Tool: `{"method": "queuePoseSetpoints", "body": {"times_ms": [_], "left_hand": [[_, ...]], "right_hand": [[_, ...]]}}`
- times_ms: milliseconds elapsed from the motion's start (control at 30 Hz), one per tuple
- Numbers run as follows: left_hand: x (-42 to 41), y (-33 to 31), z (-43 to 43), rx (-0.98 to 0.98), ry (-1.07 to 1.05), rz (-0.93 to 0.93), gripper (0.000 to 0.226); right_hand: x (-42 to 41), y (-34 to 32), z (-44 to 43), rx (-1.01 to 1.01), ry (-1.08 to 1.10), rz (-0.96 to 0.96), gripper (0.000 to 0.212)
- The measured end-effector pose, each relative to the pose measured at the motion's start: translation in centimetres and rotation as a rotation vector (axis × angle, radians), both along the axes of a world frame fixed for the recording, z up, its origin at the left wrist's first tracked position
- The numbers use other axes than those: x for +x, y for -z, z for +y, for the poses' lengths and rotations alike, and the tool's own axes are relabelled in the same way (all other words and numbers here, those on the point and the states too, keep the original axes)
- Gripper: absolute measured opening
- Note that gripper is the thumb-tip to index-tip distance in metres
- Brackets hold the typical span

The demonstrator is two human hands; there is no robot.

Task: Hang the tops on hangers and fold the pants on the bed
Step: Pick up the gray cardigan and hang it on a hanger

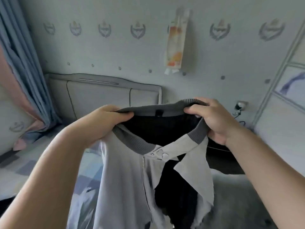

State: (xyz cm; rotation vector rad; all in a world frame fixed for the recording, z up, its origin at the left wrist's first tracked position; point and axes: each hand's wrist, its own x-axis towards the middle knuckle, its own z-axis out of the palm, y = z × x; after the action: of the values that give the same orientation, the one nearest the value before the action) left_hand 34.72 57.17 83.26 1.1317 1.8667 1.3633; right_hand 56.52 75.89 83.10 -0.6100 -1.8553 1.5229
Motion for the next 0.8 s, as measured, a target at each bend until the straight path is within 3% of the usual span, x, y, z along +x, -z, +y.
{"method": "queuePoseSetpoints", "body": {"times_ms": [67, 167, 300, 333, 400, 633, 767, 800], "left_hand": [[4.1, -0.3, 3.0, 0.031, 0.118, -0.025, 0.012], [10.5, -0.9, 7.9, 0.046, 0.296, -0.08, 0.014], [18.6, -2.1, 13.6, 0.082, 0.45, -0.074, 0.023], [20.6, -2.5, 14.8, 0.089, 0.493, -0.063, 0.021], [24.3, -3.1, 17.0, 0.099, 0.573, -0.064, 0.017], [36.4, -4.2, 22.9, 0.084, 0.96, -0.061, 0.033], [42.8, -5.1, 26.8, 0.124, 1.126, 0.036, 0.013], [44.5, -5.3, 27.9, 0.15, 1.148, 0.038, 0.018]], "right_hand": [[5.6, -0.5, 1.0, 0.01, 0.117, 0.042, 0.02], [13.4, -1.7, 1.7, 0.011, 0.269, 0.085, 0.004], [22.7, -3.3, 1.9, 0.003, 0.474, 0.129, 0.014], [24.7, -3.7, 1.7, 0.007, 0.521, 0.142, 0.004], [28.7, -4.1, 1.8, 0.046, 0.615, 0.176, 0.02], [39.6, -5.2, 0.8, 0.166, 0.963, 0.229, 0.008], [44.9, -6.3, 1.5, 0.251, 1.157, 0.241, 0.009], [46.2, -6.7, 2.1, 0.269, 1.199, 0.247, 0.011]]}}
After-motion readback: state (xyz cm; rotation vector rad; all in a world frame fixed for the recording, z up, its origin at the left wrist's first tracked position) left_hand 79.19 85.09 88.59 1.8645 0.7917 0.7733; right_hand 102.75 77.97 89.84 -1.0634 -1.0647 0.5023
